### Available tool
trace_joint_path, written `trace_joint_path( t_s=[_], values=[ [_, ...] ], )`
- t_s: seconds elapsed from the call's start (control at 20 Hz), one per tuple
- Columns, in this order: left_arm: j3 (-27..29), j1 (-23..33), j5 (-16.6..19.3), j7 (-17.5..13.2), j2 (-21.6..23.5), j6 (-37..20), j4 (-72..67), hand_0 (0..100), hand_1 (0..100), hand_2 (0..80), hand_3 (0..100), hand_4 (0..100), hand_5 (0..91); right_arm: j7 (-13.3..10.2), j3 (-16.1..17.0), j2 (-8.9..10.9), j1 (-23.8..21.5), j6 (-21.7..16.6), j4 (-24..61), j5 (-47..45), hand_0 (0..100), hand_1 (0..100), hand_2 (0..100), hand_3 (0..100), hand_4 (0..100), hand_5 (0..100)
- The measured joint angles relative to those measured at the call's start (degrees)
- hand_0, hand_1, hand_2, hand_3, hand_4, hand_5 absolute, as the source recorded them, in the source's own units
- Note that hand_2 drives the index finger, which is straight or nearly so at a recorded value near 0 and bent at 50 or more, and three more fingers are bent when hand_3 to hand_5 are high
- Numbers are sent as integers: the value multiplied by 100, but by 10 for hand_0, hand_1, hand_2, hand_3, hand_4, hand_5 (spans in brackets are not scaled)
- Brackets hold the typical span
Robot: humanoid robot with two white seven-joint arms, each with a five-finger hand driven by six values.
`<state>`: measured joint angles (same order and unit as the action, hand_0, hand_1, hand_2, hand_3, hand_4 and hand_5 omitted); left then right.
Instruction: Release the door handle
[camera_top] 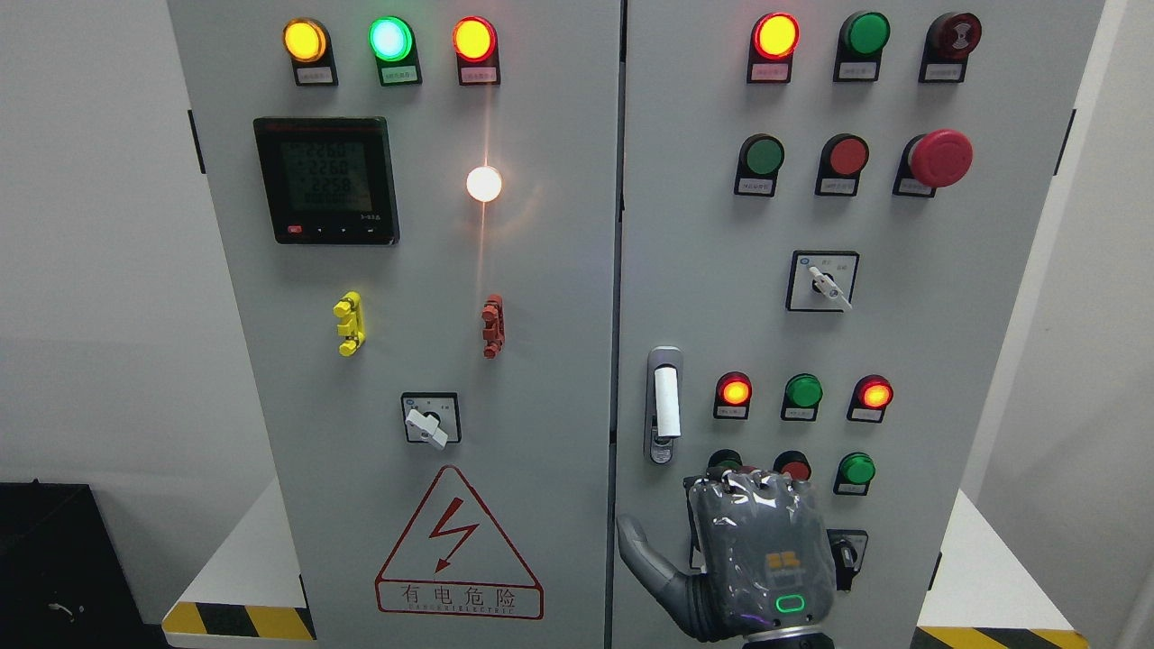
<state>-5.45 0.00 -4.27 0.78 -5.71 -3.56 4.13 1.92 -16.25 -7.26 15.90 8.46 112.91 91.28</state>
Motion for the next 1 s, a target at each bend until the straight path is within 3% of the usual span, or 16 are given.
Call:
trace_joint_path(
  t_s=[0.35,0.6,1.0],
  values=[
    [0,0,0,0,0,0,-1,120,556,0,0,0,0,6,15,-4,331,88,-280,9,228,219,971,1000,1000,985],
    [0,0,-1,0,0,0,0,120,556,0,0,0,0,9,26,-5,534,204,-447,13,313,241,968,1000,1000,983],
    [0,0,-1,0,0,0,0,120,556,0,0,0,0,9,47,-3,783,318,-673,14,330,248,975,1000,1000,983]
  ],
)
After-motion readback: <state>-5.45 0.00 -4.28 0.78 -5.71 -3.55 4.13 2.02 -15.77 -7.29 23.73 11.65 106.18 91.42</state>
